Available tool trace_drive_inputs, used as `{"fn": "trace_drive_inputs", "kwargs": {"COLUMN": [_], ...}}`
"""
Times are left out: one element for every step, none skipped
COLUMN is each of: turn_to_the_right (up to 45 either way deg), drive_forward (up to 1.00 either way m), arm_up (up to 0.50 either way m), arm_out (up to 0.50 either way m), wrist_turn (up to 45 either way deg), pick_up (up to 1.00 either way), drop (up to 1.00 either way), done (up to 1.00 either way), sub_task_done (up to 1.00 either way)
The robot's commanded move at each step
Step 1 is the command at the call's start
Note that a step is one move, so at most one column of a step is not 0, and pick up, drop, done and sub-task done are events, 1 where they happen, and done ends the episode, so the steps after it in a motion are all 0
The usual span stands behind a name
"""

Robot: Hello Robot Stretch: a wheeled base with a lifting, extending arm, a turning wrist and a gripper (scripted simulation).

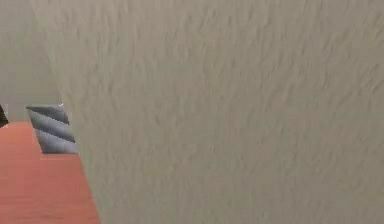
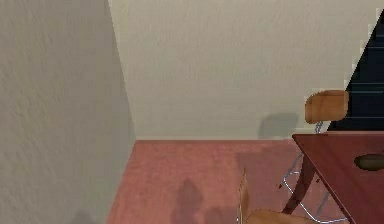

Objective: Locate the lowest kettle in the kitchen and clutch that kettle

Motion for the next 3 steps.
{"fn": "trace_drive_inputs", "kwargs": {"turn_to_the_right": [0.0,45.0,45.0], "drive_forward": [0.15,0.0,0.0], "arm_up": [0.0,0.0,0.0], "arm_out": [0.0,0.0,0.0], "wrist_turn": [0.0,0.0,0.0], "pick_up": [0.0,0.0,0.0], "drop": [0.0,0.0,0.0], "done": [0.0,0.0,0.0], "sub_task_done": [0.0,0.0,0.0]}}
